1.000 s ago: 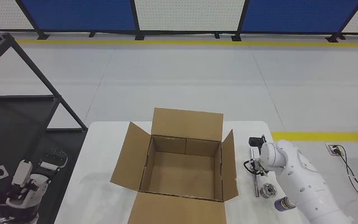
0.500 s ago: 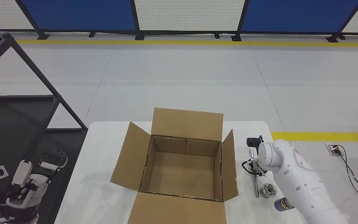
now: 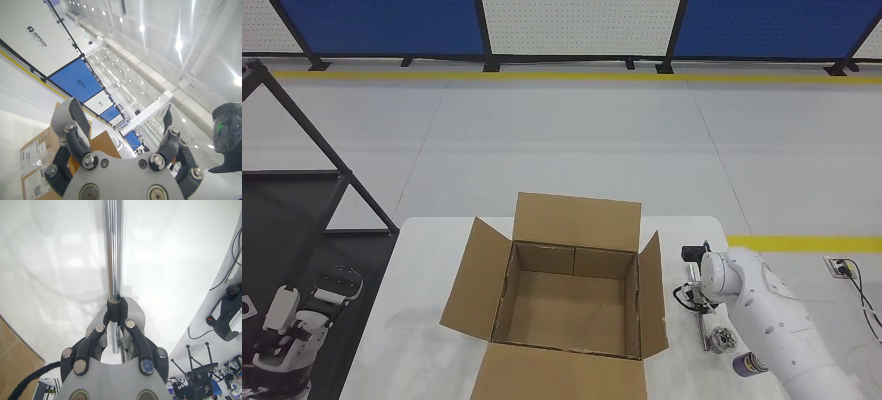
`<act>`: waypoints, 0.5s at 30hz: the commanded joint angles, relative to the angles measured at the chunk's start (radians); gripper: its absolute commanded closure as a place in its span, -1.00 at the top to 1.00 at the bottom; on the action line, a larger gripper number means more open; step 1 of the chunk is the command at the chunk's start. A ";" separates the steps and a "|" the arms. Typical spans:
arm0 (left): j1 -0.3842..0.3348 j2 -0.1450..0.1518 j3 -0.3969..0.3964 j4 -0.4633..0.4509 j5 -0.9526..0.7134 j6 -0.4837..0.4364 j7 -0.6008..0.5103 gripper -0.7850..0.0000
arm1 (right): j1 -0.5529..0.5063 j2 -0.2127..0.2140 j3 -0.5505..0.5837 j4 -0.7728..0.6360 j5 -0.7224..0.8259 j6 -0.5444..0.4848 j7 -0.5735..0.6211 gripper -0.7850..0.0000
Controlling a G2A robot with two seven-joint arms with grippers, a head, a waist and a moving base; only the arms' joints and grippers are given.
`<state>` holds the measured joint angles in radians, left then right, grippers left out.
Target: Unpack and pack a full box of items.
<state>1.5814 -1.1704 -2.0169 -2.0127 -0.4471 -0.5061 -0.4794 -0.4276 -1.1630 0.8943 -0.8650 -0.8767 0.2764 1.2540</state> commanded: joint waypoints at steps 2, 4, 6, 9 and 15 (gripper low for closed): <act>0.000 0.000 0.000 0.000 0.000 0.000 0.000 1.00 | 0.004 -0.001 0.007 0.004 0.003 -0.003 -0.005 -1.00; 0.000 0.000 0.000 0.000 0.000 0.000 0.000 1.00 | 0.003 0.003 0.022 -0.004 0.007 -0.006 -0.010 -1.00; 0.000 0.000 0.000 0.000 0.000 0.000 0.000 1.00 | -0.004 0.010 0.043 -0.023 0.008 -0.009 -0.013 -1.00; 0.000 0.000 0.000 0.000 0.000 0.000 0.000 1.00 | -0.025 0.026 0.084 -0.068 0.007 -0.014 -0.008 -1.00; 0.000 0.000 0.000 0.000 0.000 0.000 0.000 1.00 | -0.108 0.072 0.212 -0.231 0.006 -0.001 0.012 -1.00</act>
<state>1.5814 -1.1704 -2.0169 -2.0127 -0.4471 -0.5061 -0.4794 -0.5182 -1.0997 1.0766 -1.0594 -0.8729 0.2720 1.2621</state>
